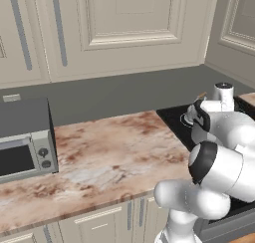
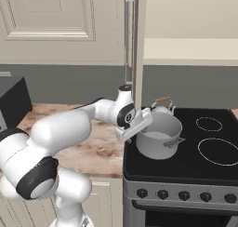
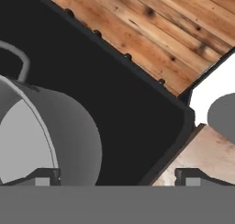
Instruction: Pick the kettle from the cabinet and place it on a stove burner. Then pick the pot from the counter and place it on another stove burner. Finally, turn both burners on.
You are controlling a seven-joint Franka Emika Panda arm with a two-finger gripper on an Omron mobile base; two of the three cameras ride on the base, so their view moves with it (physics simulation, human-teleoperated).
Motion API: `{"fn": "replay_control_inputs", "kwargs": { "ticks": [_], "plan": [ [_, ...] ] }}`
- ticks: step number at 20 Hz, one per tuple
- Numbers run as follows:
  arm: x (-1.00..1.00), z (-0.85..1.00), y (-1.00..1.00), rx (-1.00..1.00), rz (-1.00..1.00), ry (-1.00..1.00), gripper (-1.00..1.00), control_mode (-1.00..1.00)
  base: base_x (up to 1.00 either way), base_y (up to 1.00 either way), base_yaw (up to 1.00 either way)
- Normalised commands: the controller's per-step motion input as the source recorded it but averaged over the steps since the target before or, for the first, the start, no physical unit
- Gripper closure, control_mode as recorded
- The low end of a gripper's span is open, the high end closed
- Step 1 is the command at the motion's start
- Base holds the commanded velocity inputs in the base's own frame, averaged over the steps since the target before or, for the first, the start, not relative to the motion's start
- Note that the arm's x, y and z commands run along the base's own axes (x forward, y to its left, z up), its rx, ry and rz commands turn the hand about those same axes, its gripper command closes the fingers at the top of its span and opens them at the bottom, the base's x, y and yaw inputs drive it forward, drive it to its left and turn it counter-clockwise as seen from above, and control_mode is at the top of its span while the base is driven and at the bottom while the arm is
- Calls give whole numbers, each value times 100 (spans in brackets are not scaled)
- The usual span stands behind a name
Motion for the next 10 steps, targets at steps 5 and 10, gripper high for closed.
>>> {"fn": "replay_control_inputs", "kwargs": {
  "ticks": [5, 10],
  "plan": [
    [-42, 21, 14, 0, 0, -4, -100, -100, 0, 0, 0],
    [-47, 20, 5, 0, 0, -6, -100, -100, 0, 0, 0]
  ]
}}
